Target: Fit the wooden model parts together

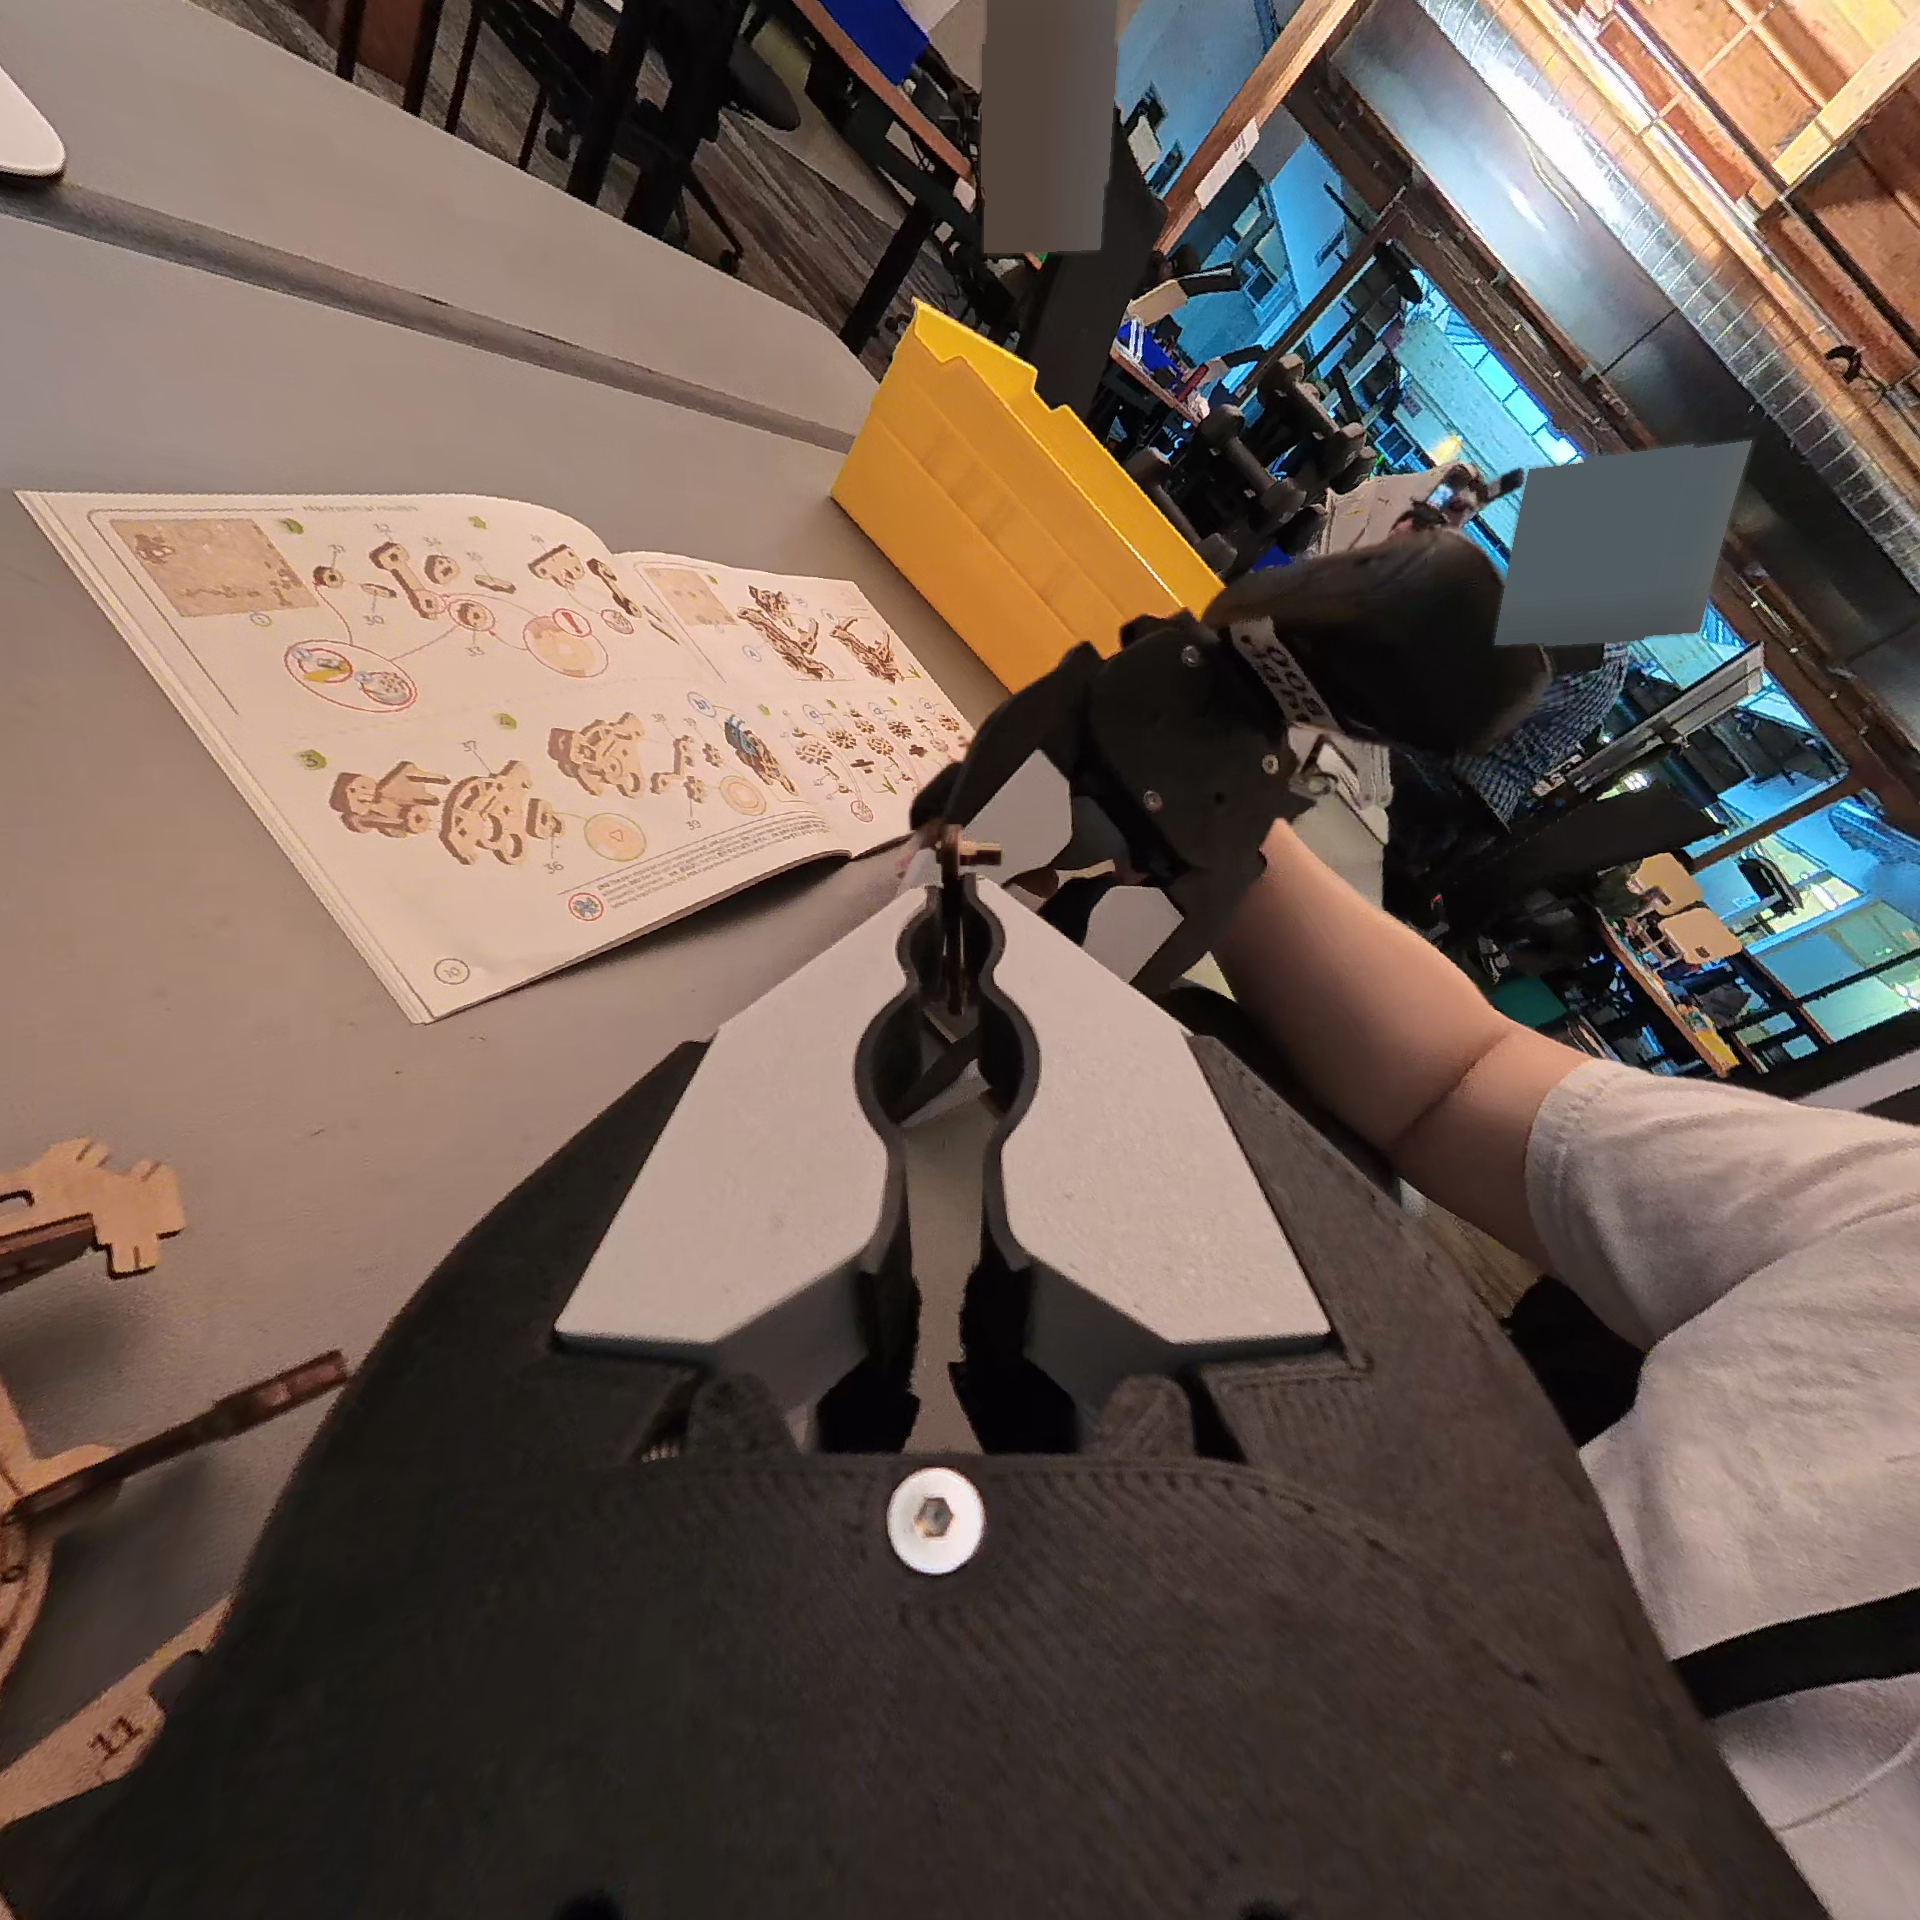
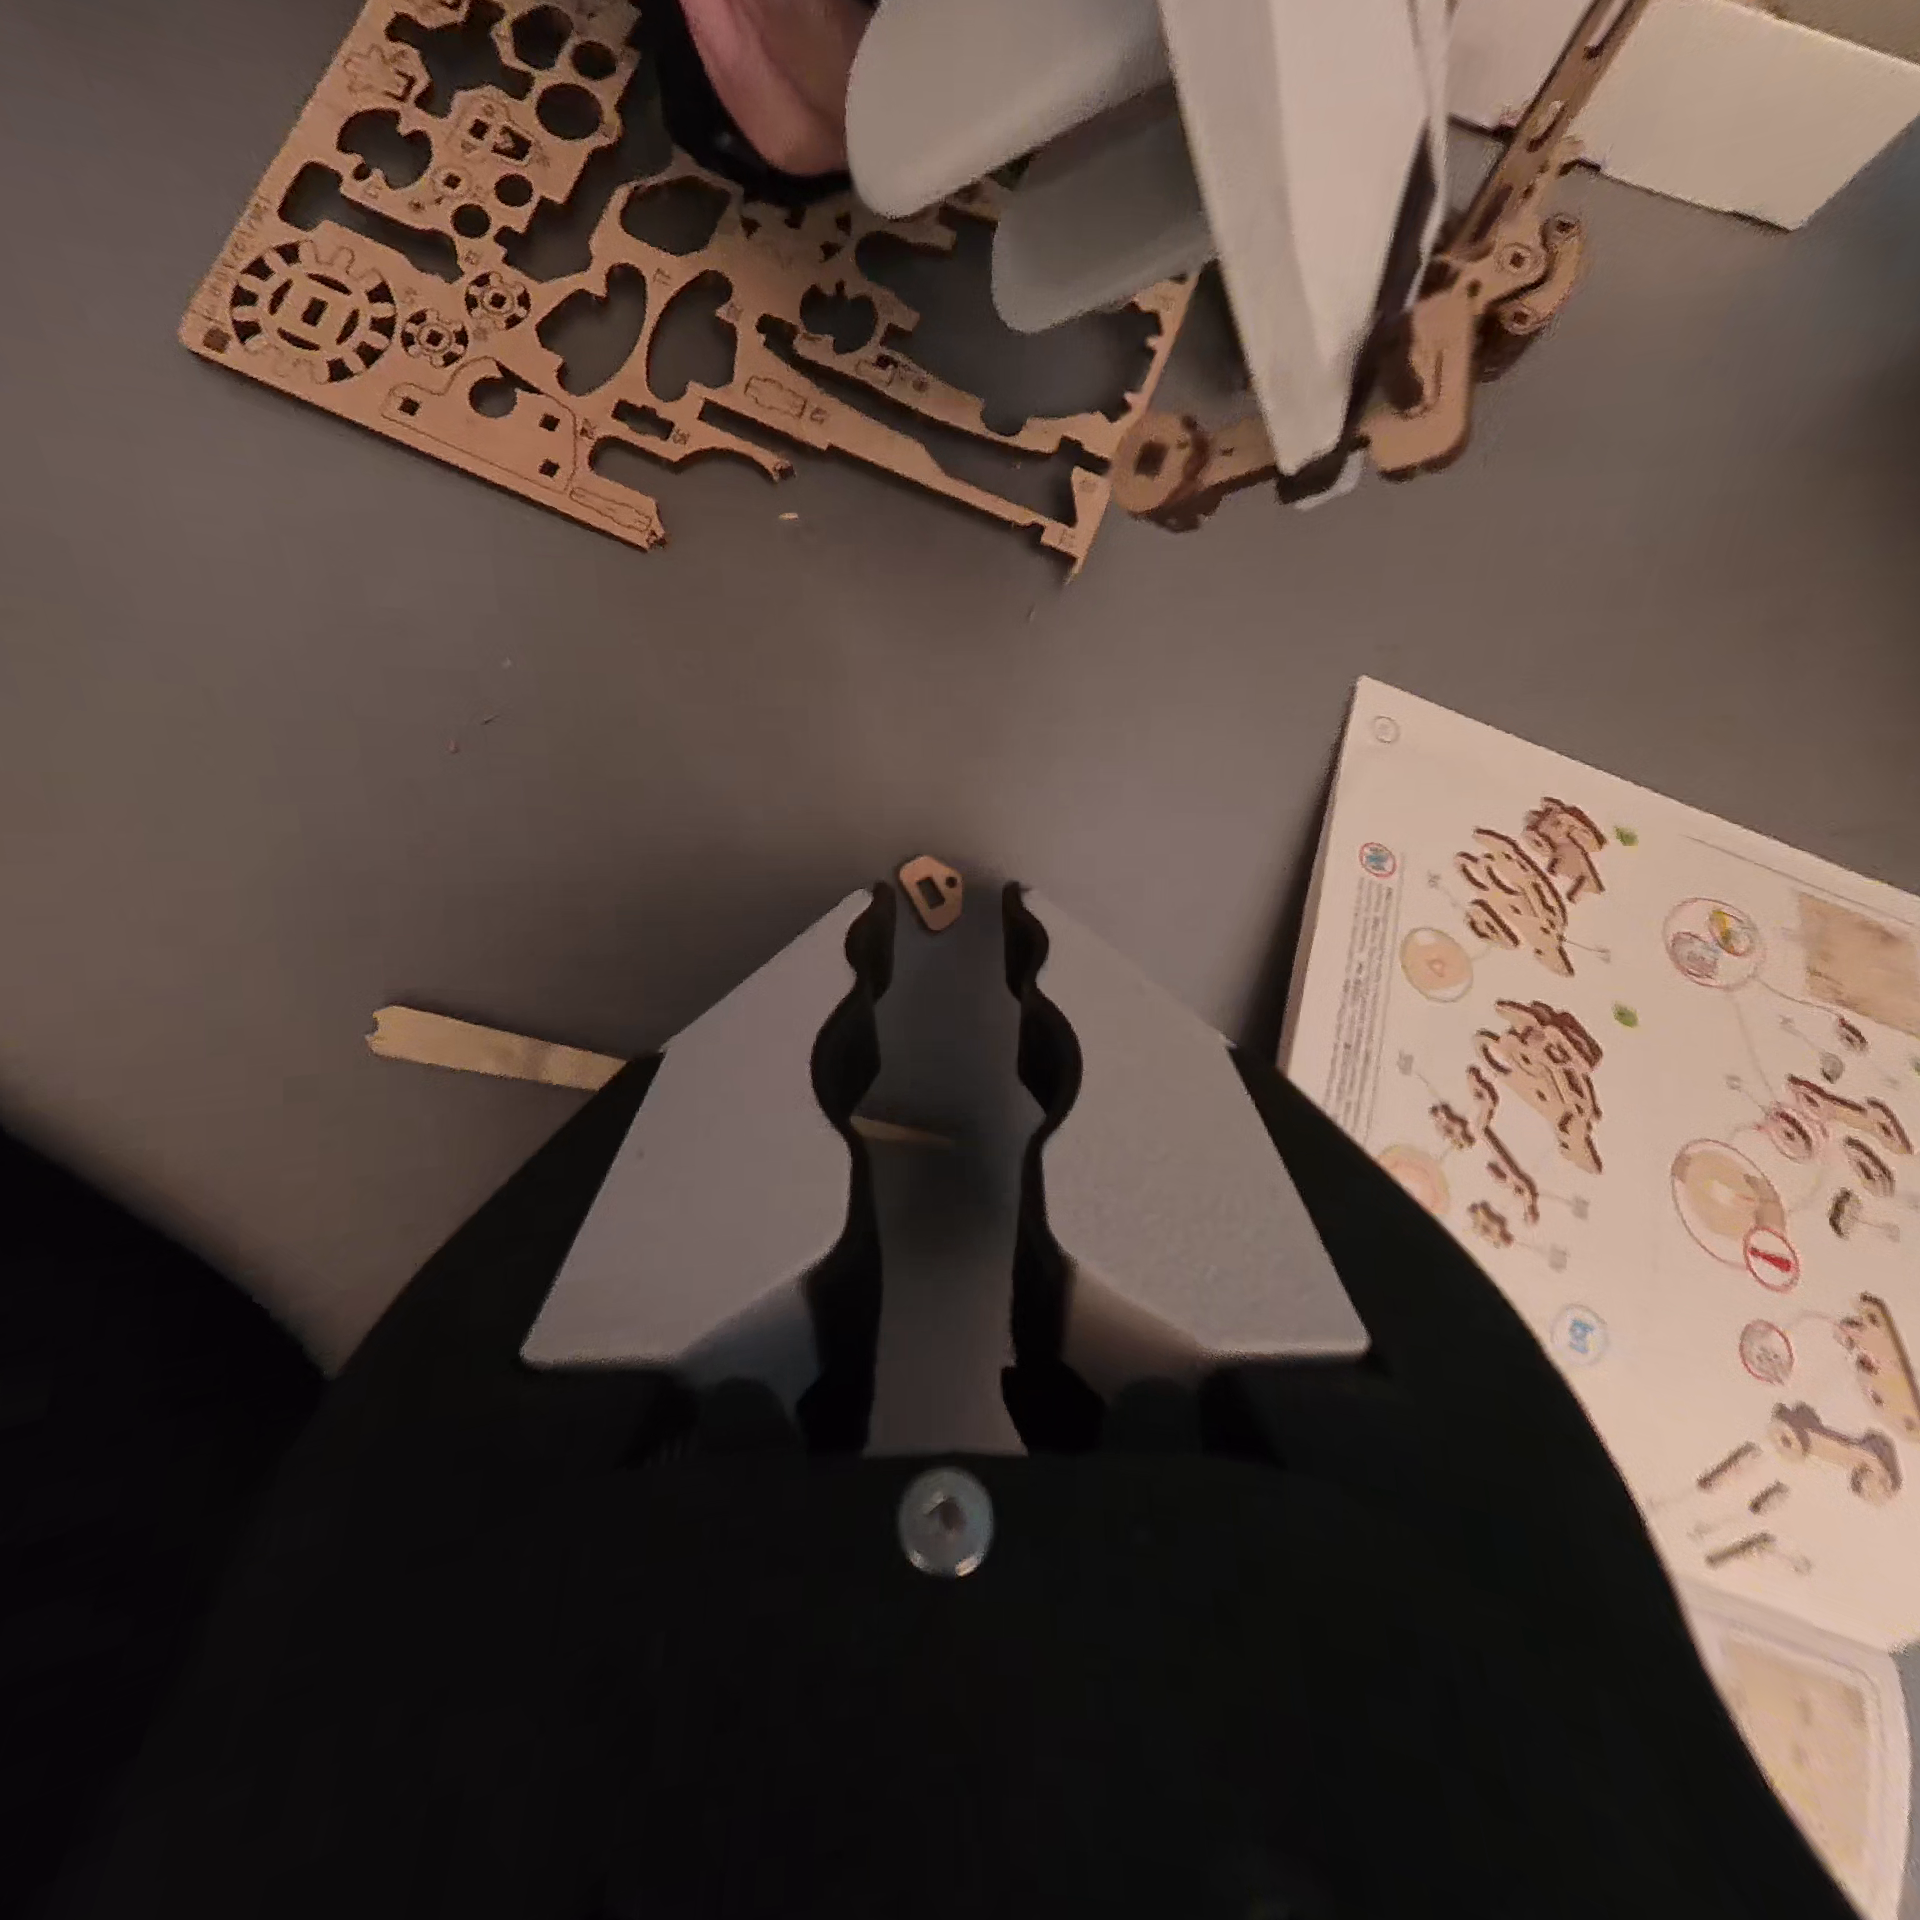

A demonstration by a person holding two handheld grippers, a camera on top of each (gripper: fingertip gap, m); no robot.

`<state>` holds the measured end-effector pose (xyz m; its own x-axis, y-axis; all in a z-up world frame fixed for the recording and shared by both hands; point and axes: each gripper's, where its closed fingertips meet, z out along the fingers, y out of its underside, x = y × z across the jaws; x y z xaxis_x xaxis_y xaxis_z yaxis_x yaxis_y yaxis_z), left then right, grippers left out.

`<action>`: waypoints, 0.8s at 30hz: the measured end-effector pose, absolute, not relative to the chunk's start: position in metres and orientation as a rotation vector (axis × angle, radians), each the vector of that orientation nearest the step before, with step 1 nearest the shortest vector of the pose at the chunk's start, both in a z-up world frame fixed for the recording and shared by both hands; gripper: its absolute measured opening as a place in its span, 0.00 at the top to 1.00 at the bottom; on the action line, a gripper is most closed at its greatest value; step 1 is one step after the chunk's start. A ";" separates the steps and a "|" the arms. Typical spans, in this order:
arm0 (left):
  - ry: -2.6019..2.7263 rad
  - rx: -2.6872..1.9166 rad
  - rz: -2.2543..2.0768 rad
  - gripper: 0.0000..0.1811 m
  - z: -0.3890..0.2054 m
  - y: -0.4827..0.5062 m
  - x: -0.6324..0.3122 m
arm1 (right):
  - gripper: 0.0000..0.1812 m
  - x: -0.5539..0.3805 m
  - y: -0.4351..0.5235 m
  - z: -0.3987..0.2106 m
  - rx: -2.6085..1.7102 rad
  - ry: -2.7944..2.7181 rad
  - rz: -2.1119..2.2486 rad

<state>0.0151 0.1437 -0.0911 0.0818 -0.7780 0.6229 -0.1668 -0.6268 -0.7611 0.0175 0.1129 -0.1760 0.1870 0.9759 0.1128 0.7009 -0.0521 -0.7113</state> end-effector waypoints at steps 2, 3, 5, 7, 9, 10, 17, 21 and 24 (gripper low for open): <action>0.928 -1.856 -1.578 1.00 -0.090 0.145 0.015 | 0.93 0.016 0.115 -0.177 -1.816 -1.619 0.561; 0.927 -1.854 -1.575 1.00 -0.090 0.145 0.014 | 0.95 0.015 0.113 -0.178 -1.813 -1.642 0.580; 0.923 -1.855 -1.576 1.00 -0.090 0.147 0.014 | 0.95 0.016 0.113 -0.178 -1.808 -1.633 0.578; 0.918 -1.855 -1.582 1.00 -0.089 0.147 0.013 | 0.95 0.016 0.113 -0.178 -1.804 -1.615 0.571; 0.920 -1.855 -1.582 1.00 -0.089 0.147 0.013 | 0.95 0.016 0.113 -0.178 -1.815 -1.603 0.561; 0.926 -1.855 -1.579 1.00 -0.090 0.147 0.013 | 0.95 0.016 0.114 -0.177 -1.807 -1.603 0.541; 0.911 -1.852 -1.590 1.00 -0.087 0.149 0.011 | 0.96 0.015 0.118 -0.165 -1.666 -1.462 0.286; 0.899 -1.861 -1.635 1.00 -0.087 0.146 0.012 | 0.96 0.019 0.134 -0.156 -1.583 -1.442 0.060; 0.888 -1.871 -1.664 1.00 -0.087 0.145 0.012 | 0.96 0.024 0.138 -0.153 -1.556 -1.420 0.009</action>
<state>0.0121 0.1445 -0.0872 0.0500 -0.7355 0.6756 -0.1514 -0.6742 -0.7228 0.0238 0.1380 -0.1528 0.3139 0.7558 0.5747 0.7483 0.1756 -0.6397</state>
